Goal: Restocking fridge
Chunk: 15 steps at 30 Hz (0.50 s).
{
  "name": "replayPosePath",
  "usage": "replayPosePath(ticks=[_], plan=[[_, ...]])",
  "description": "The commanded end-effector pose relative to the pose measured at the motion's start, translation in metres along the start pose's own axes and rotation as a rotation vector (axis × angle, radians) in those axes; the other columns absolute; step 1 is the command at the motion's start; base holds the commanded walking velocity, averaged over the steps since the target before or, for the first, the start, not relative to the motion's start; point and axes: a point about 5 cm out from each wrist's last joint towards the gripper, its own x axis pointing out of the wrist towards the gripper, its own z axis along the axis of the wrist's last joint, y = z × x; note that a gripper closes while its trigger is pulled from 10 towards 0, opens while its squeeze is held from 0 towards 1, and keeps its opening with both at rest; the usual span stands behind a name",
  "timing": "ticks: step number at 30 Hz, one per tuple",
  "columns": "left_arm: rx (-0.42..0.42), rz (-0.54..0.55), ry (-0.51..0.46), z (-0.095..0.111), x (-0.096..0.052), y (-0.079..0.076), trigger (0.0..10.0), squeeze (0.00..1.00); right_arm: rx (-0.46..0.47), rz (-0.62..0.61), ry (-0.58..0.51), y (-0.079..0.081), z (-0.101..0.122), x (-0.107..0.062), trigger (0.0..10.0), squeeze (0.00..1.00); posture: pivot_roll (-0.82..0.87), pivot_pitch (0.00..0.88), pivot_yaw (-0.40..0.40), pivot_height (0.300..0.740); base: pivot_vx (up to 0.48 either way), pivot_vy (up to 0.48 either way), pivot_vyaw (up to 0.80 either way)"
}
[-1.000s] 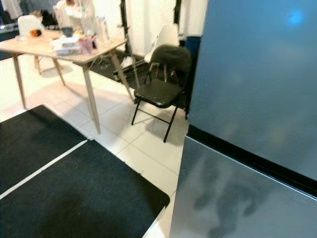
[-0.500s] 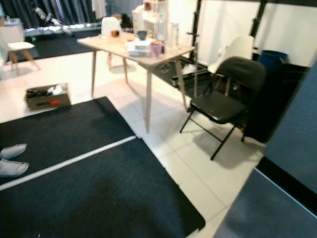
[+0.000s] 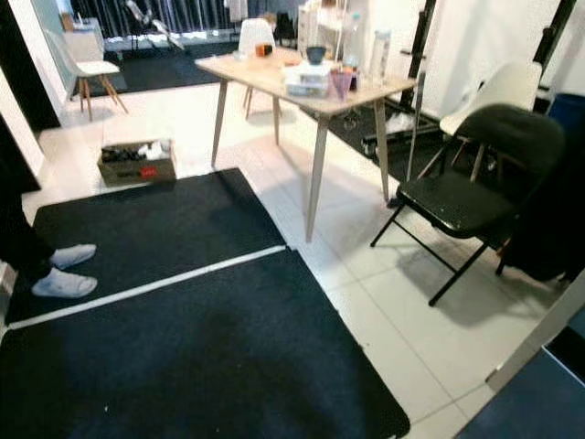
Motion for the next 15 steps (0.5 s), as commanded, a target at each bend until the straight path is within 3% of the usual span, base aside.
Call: replayPosePath(ticks=[1, 15], plan=[[0.015, 0.01, 0.001, -0.0021, -0.001, 0.0015, 10.0, 0.0, 0.01, 0.027, -0.004, 0.0085, -0.001, -0.0011, 10.0, 0.17, -0.11, 0.09, 0.011, 0.74, 0.48, 0.0, 0.0], [0.018, 0.017, 0.003, -0.0014, -0.0006, 0.0031, 10.0, 0.0, 0.008, 0.03, -0.009, 0.0083, 0.0002, -0.0008, 10.0, 0.18, -0.11, 0.089, 0.01, 0.74, 0.48, 0.0, 0.0]])
